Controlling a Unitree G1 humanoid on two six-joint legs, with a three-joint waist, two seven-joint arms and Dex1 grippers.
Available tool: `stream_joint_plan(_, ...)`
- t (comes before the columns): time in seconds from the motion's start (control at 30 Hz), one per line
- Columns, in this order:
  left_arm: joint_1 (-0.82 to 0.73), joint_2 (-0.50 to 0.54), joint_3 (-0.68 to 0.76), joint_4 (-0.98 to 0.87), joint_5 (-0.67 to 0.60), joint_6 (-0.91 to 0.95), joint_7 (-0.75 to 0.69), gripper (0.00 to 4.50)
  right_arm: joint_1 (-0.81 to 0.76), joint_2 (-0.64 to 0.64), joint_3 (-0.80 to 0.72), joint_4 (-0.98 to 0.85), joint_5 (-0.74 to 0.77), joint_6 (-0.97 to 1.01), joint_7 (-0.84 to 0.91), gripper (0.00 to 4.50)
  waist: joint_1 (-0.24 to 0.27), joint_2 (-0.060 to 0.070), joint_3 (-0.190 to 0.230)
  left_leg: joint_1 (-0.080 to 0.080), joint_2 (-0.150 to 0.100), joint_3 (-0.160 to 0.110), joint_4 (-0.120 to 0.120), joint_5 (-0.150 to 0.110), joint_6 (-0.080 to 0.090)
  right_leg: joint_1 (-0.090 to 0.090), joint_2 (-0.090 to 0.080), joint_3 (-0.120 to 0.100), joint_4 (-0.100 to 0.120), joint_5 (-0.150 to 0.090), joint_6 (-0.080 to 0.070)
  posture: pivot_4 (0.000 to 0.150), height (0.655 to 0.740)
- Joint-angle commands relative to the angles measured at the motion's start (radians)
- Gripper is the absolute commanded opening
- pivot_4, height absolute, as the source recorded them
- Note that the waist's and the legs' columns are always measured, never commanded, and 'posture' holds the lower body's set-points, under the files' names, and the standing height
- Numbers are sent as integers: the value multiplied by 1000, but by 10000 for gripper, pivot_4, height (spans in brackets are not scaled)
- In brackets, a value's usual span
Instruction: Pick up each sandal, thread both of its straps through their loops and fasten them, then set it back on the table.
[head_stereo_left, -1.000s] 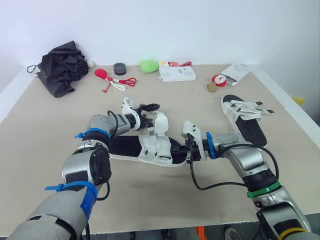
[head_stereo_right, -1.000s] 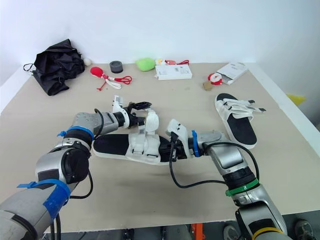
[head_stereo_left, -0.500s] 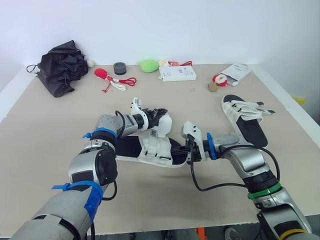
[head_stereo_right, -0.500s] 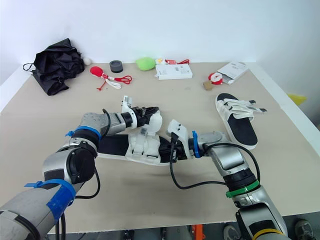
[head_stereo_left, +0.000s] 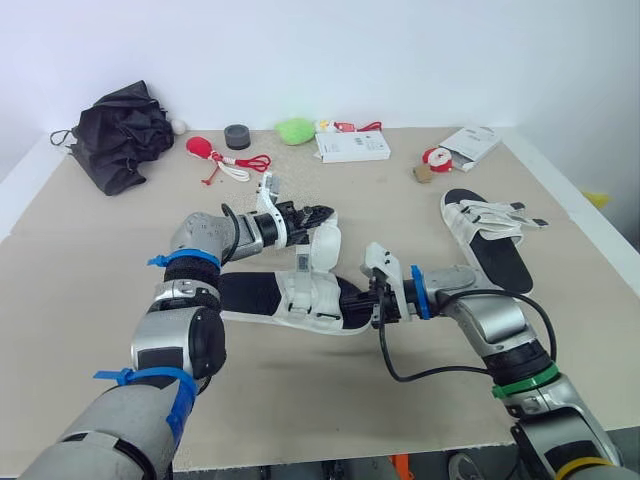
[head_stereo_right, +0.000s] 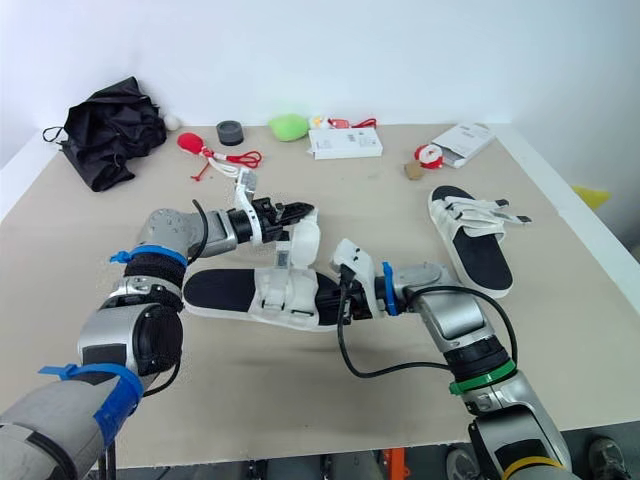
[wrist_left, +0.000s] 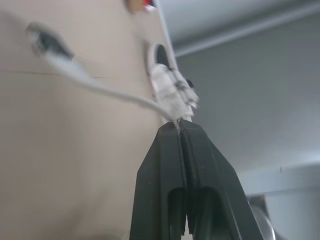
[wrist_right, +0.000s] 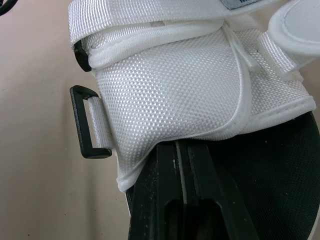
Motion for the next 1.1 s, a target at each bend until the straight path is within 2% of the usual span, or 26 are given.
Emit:
stream_joint_plan(0.03,14,20,7,-112,-38,33,-32,798,22,2,52,48,-25,20,-17,0,0,0,0,0,0,0,0,0,0,0,0,0,0,0,0,1500,7400)
stream_joint_plan(0.27,142,14,-113,-425,-58,54,-143,798,8,6,59,66,-29,8,-8,0,0,0,0,0,0,0,0,1,0,0,0,1,0,0,-1,1500,7400)
stream_joint_plan(0.4,225,29,-207,-574,-22,-40,-210,798,3,8,61,72,-29,4,-7,0,0,0,0,1,0,0,0,2,0,0,0,1,1,1,-3,1500,7400)
stream_joint_plan(0.53,359,105,-383,-808,95,-350,-433,798,12,5,61,67,-27,3,-7,0,0,0,0,1,0,1,-1,3,0,0,1,2,1,2,-4,1500,7400)
stream_joint_plan(0.6,402,143,-433,-853,139,-474,-515,798,15,2,61,67,-28,2,-7,0,2,0,0,1,1,1,-1,3,0,0,1,2,1,3,-10,1500,7400)
stream_joint_plan(0.77,495,210,-482,-902,243,-824,-678,798,20,-2,60,65,-27,0,-3,0,3,1,0,1,1,1,-1,3,1,0,1,2,1,3,-10,1500,7400)
stream_joint_plan(0.93,562,219,-508,-857,350,-1238,-775,798,17,2,64,76,-30,-7,1,0,4,1,0,0,1,1,-1,3,2,-1,1,1,0,3,-11,1500,7400)
stream_joint_plan(1.1,626,242,-550,-830,363,-1475,-885,798,1,12,73,97,-36,-20,11,0,3,1,0,0,2,1,-1,2,3,-1,2,1,0,2,-11,1500,7400)
